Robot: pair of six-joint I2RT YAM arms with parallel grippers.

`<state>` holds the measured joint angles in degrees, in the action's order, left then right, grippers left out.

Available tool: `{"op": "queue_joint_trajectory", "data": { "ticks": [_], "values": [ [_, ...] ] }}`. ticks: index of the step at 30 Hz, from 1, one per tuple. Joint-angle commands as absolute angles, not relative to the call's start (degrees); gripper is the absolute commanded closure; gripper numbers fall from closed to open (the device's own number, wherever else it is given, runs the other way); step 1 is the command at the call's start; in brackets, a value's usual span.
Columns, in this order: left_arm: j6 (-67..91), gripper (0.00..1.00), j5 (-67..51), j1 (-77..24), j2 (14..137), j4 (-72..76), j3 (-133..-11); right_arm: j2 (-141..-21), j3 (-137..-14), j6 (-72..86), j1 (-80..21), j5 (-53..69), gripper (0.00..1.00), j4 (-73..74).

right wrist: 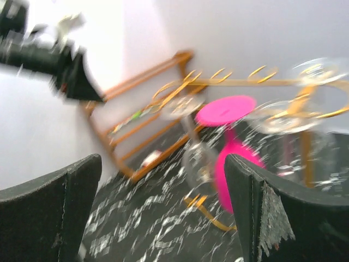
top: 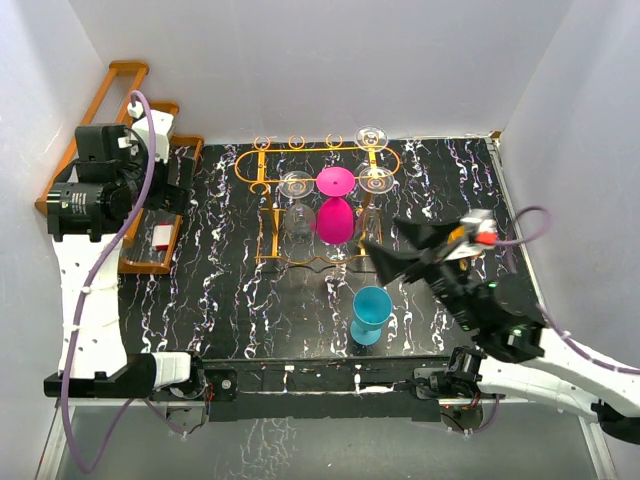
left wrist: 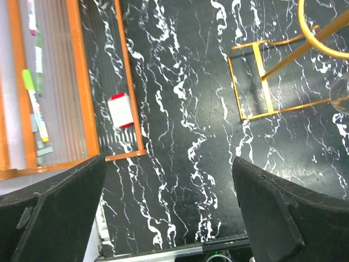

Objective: Place the wine glass upside down on the wine glass rack

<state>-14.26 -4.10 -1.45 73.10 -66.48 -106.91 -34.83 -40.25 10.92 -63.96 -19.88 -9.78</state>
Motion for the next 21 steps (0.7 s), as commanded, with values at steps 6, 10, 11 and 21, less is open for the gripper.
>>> {"op": "queue_joint_trajectory", "data": {
  "ticks": [6,10,11,21],
  "values": [
    [-15.82,0.03,-0.23,-1.23,71.77,-66.52,-108.64,-44.97,-58.76,12.92,-62.39,-54.10,0.02,13.14],
    [-15.71,0.03,-0.01,-0.99,71.20,-66.36,-108.03,-43.28,-55.65,13.54,-47.94,-45.65,0.02,6.71],
    [-15.84,0.03,0.00,-0.71,71.12,-66.40,-108.07,-44.32,-56.09,14.18,-41.17,-41.72,0.02,6.61],
    [-16.42,0.03,0.23,-0.20,70.61,-66.98,-108.90,-53.91,-62.00,24.16,-5.41,-10.28,0.13,15.04]
  ]
}}
